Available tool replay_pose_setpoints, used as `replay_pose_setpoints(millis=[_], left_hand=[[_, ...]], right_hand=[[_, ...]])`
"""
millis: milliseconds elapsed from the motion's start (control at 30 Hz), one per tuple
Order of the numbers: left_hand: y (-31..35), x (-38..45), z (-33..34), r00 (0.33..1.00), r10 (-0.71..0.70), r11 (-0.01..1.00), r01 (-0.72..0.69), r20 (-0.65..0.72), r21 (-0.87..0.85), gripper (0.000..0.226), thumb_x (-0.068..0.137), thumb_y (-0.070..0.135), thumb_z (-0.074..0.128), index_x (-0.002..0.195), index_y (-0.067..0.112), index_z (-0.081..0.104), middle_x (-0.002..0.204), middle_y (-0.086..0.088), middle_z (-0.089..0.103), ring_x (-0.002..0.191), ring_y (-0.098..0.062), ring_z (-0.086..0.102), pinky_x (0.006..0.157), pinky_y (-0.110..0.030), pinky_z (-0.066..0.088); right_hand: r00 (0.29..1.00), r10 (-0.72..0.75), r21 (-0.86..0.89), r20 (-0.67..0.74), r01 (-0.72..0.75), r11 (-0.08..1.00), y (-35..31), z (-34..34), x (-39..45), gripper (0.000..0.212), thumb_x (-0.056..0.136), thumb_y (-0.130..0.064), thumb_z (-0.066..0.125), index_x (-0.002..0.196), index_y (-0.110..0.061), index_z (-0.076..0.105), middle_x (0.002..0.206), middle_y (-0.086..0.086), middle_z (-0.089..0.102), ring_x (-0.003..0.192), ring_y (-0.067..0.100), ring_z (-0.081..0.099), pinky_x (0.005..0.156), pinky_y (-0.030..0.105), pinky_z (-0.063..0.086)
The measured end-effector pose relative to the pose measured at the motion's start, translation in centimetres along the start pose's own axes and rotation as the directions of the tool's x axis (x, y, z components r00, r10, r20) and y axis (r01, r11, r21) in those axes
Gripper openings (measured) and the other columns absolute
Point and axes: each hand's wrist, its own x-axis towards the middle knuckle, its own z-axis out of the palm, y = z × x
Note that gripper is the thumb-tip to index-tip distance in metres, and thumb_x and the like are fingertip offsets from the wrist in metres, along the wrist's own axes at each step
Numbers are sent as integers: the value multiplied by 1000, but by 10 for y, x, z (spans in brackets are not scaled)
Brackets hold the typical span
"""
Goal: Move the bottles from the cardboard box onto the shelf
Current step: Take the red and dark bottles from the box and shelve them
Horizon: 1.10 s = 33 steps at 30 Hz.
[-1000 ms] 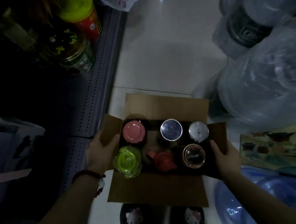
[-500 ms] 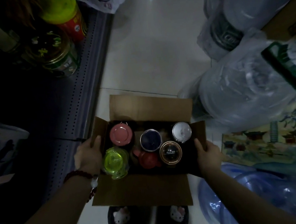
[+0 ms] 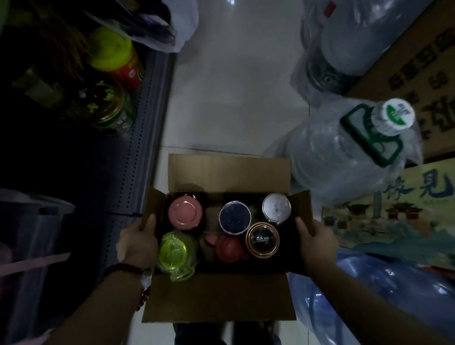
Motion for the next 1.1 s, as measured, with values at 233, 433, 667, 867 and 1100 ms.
replay_pose_setpoints(millis=[233,433,667,867,1100], left_hand=[[49,-69,-65,998,-57,998,57,-13,-15,39,91,39,56,119,14,64,120,-17,65,111,-34,59,86,-30,41],[104,-126,-120,999,-17,999,18,-41,27,42,91,40,54,124,15,61,127,-16,61,116,-35,56,93,-34,42],[158,-193,-174,994,65,997,-67,-93,-25,39,90,39,56,120,15,64,117,-14,66,113,-34,58,88,-30,43],[199,-240,-209,987,147,989,-148,-72,-18,36,90,38,57,117,16,67,114,-13,68,105,-30,62,79,-25,43],[218,-288,-229,961,276,959,-277,20,59,35,90,34,57,116,12,67,118,-17,65,110,-36,59,89,-33,45]], right_hand=[[998,-62,-38,19,63,997,-69,-84,-49,32,94,-28,56,102,0,68,97,25,69,94,38,64,78,36,47],[994,-111,-147,18,112,983,-135,-155,-79,36,95,-27,54,102,5,67,99,31,67,96,43,62,79,39,46],[984,-177,-156,-14,173,973,-194,-232,-116,32,94,-25,55,97,4,68,94,29,68,91,42,64,69,32,41],[987,-143,-154,-79,130,980,-217,-285,-153,30,94,-25,54,102,0,68,96,28,68,93,41,64,68,31,39],[985,-34,-121,-171,13,993,-210,-334,-208,34,95,-30,52,104,0,65,104,27,66,100,42,61,79,38,48]])
